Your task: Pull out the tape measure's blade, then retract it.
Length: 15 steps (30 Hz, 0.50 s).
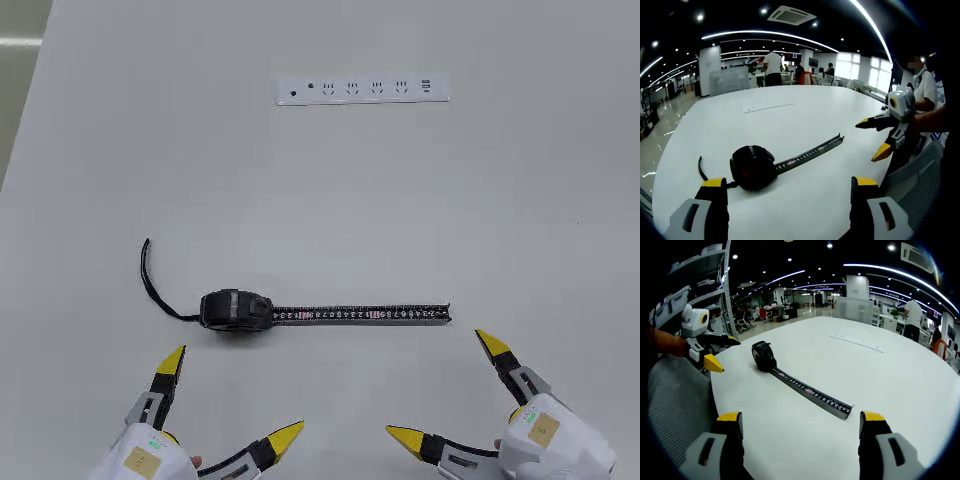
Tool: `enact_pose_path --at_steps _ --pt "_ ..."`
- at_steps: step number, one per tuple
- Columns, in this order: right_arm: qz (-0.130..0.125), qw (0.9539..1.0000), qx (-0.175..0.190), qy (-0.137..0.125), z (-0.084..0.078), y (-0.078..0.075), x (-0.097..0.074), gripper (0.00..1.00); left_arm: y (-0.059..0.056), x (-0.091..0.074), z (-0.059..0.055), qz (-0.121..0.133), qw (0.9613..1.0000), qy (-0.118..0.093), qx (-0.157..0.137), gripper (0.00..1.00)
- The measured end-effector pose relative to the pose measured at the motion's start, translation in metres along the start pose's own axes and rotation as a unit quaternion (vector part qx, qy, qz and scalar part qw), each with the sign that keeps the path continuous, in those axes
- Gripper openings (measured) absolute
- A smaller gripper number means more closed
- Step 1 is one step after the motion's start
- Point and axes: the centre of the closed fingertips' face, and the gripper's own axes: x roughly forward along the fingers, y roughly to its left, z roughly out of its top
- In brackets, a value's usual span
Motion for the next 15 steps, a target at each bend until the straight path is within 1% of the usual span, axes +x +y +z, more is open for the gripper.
enact_pose_path --at_steps 3,5,12,15 --pt "0.005 1.0000 -0.005 0.005 -0.003 -0.001 0.001 0.99 -0.002 0.000 -0.001 -0.004 1.0000 0.002 0.001 1.00" --pt "0.008 0.9999 -0.011 0.005 -0.002 -0.001 0.002 0.98 -0.002 0.000 -0.001 -0.001 1.0000 0.003 0.002 1.00" --pt "0.021 0.9990 -0.037 0.013 -0.003 -0.012 0.006 0.97 0.005 0.002 0.001 0.022 0.9998 0.000 -0.004 1.00" --pt "0.026 0.9985 -0.045 0.016 -0.003 -0.017 0.009 0.96 0.007 0.004 0.000 0.026 0.9996 0.004 -0.006 1.00"
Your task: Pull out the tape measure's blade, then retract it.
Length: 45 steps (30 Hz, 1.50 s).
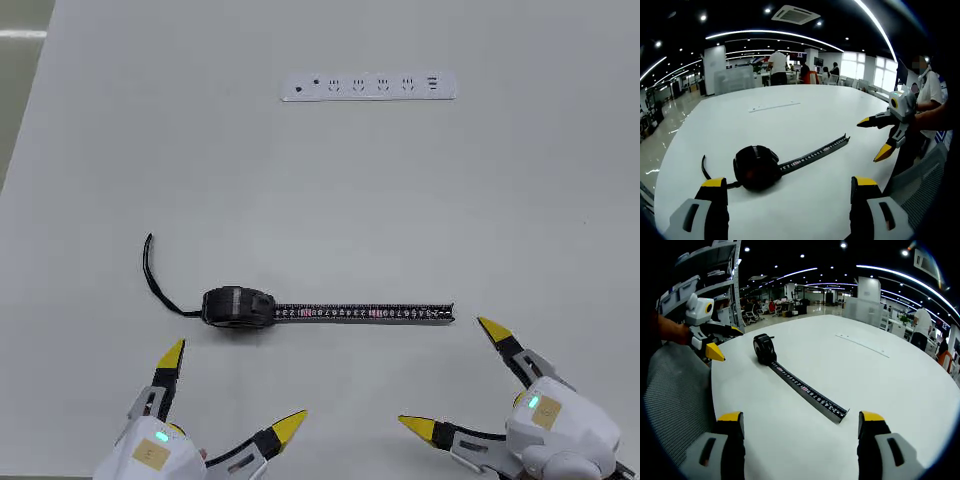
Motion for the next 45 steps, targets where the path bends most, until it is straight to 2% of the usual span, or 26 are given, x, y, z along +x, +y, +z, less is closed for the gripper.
enact_pose_path --at_steps 10,18,28,32,39,45 --pt "0.025 0.9991 -0.030 0.015 -0.007 -0.014 0.008 0.93 0.004 0.007 0.005 0.011 0.9998 -0.001 -0.015 1.00" --pt "0.047 0.9973 -0.049 0.029 -0.016 -0.028 0.011 0.88 0.010 0.018 0.004 0.031 0.9993 0.002 -0.022 1.00" --pt "0.080 0.9932 -0.075 0.039 -0.024 -0.031 0.016 0.82 0.017 0.031 0.004 0.049 0.9980 -0.001 -0.041 1.00" --pt "0.091 0.9912 -0.085 0.044 -0.025 -0.034 0.020 0.80 0.022 0.035 0.003 0.061 0.9971 -0.001 -0.046 1.00" --pt "0.111 0.9874 -0.103 0.045 -0.026 -0.037 0.024 0.71 0.036 0.045 0.002 0.090 0.9942 0.002 -0.059 0.99" --pt "0.121 0.9845 -0.118 0.046 -0.025 -0.042 0.028 0.64 0.044 0.052 0.001 0.103 0.9921 0.004 -0.071 0.97"
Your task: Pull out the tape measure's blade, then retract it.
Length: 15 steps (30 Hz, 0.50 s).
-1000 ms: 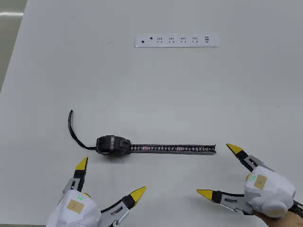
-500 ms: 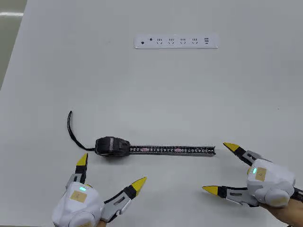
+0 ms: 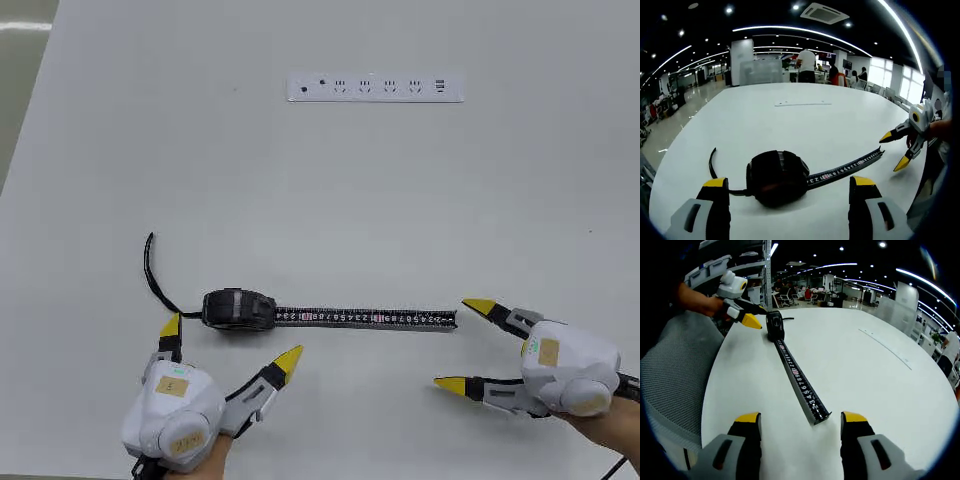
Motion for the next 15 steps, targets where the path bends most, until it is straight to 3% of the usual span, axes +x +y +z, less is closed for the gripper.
enact_pose_path --at_steps 9,15 --pt "0.017 0.9994 -0.029 0.005 -0.002 -0.011 0.003 0.50 0.006 0.011 0.002 0.021 0.9997 0.003 -0.011 0.92" --pt "0.035 0.9982 -0.047 0.015 -0.005 -0.015 0.009 0.32 0.007 0.016 0.000 0.027 0.9993 0.015 -0.019 0.86"
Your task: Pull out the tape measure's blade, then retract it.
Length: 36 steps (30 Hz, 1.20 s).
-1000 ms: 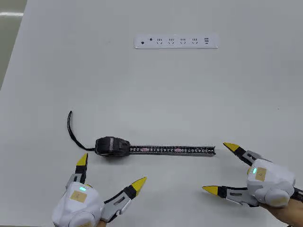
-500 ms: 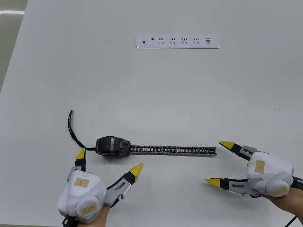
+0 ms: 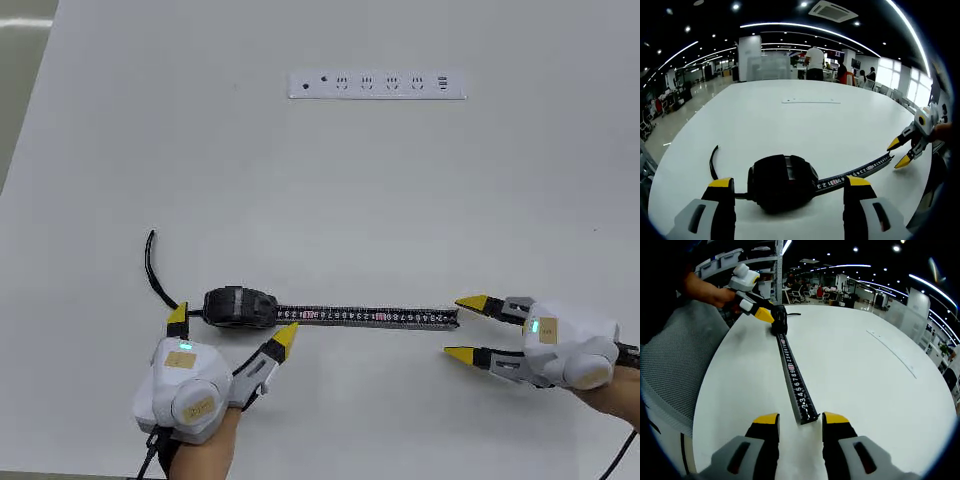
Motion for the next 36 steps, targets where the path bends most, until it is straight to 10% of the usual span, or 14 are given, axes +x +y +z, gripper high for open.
enact_pose_path --at_steps 36 --pt "0.052 0.9984 -0.020 0.007 -0.005 -0.009 0.006 0.14 0.010 0.018 -0.005 0.036 0.9984 0.025 -0.036 0.65"
